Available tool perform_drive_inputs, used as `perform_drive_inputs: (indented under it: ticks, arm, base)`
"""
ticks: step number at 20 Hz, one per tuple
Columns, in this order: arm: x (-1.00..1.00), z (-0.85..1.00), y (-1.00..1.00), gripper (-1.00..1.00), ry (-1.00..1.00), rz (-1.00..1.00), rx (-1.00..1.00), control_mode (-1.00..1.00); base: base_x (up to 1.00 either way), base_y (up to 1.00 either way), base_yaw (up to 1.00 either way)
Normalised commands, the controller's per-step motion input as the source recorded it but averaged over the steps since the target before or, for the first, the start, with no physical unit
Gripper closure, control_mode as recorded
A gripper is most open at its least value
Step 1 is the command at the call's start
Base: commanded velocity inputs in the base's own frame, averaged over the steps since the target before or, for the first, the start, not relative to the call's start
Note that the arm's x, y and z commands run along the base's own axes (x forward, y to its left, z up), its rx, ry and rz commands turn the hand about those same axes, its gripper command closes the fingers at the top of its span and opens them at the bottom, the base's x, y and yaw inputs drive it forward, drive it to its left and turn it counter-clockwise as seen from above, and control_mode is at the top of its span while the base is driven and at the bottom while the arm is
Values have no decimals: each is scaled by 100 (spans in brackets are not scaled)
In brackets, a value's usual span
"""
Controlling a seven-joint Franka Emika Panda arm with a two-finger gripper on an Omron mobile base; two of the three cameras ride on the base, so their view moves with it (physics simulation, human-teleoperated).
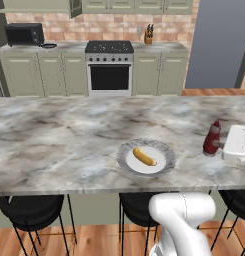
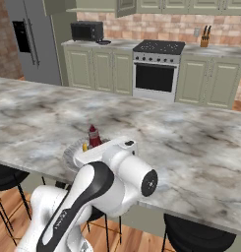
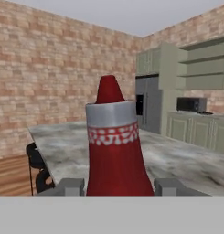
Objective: Move the hot dog bun to the plate on the dining table and place the condiment next to that plate. Then navigate to the fridge and take the sausage and place it on the plate as well.
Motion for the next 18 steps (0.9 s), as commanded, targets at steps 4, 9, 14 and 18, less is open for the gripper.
perform_drive_inputs:
  ticks: [4, 9, 14, 18]
  arm:
    - [1, -20, -5, 100, 0, 12, 0, -100]
    - [0, -17, -8, 100, 0, 11, 0, -100]
    - [0, -16, -9, 100, 0, 3, 0, -100]
    - [5, -24, -1, 100, 0, 1, 0, -100]
  base:
    - [0, 0, 0]
    - [0, 0, 0]
    - [0, 0, 0]
    - [0, 0, 0]
